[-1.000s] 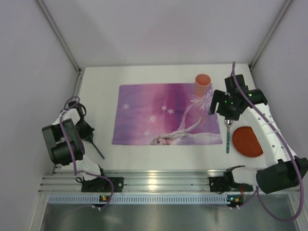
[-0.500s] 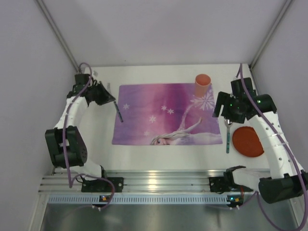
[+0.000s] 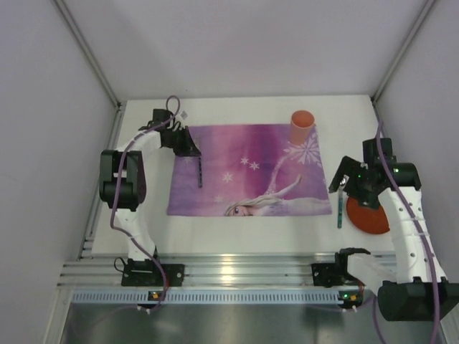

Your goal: Set the dinner table for one person

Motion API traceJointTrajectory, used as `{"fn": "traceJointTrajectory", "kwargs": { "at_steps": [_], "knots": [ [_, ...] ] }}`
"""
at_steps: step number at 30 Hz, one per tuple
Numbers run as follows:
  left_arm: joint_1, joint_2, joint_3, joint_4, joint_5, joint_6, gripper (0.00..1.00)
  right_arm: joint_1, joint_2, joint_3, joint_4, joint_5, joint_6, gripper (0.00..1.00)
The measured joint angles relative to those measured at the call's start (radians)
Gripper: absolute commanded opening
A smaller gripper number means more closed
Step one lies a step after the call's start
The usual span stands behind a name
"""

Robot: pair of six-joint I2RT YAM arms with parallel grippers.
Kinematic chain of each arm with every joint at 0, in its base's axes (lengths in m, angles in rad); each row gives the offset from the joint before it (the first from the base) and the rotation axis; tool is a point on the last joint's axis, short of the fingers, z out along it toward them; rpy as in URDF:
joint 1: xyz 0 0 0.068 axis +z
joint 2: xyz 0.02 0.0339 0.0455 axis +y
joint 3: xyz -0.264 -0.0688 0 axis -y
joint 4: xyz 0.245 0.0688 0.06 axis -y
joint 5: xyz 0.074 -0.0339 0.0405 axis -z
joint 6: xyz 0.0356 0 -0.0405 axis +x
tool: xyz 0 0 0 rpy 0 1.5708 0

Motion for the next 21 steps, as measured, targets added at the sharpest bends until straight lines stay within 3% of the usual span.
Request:
{"fn": "traceJointTrajectory", "kwargs": {
  "at_steps": [2, 4, 6, 7, 8, 10, 15, 21],
  "knots": [
    [0.001, 0.011, 0.005, -0.01, 0.0, 0.028, 0.0, -0.079, 0.005, -0.018, 0.0, -0.009, -0.008, 0.99],
    [0.0, 0.019, 0.005, -0.018, 0.0, 0.051, 0.2, -0.138, 0.022, -0.026, 0.002, -0.004, -0.006, 0.99],
    [-0.001, 0.024, 0.005, -0.026, -0.005, 0.073, 0.45, -0.179, 0.056, -0.027, 0.011, -0.005, -0.004, 0.99],
    [-0.002, 0.026, 0.005, -0.027, -0.01, 0.081, 0.63, -0.193, 0.077, -0.029, 0.019, -0.005, -0.002, 0.99],
    [-0.002, 0.029, 0.003, -0.027, -0.019, 0.089, 0.7, -0.211, 0.102, -0.032, 0.032, -0.003, 0.003, 0.99],
    [-0.002, 0.029, -0.01, -0.027, -0.037, 0.095, 0.98, -0.243, 0.149, -0.034, 0.054, 0.003, 0.012, 0.99],
    [-0.001, 0.017, -0.031, 0.004, -0.051, 0.056, 0.98, -0.275, 0.294, -0.044, 0.138, 0.031, 0.023, 0.94],
    [-0.001, -0.021, -0.077, 0.032, -0.052, -0.022, 0.97, -0.277, 0.51, -0.045, 0.256, 0.088, 0.029, 0.79]
  ]
}}
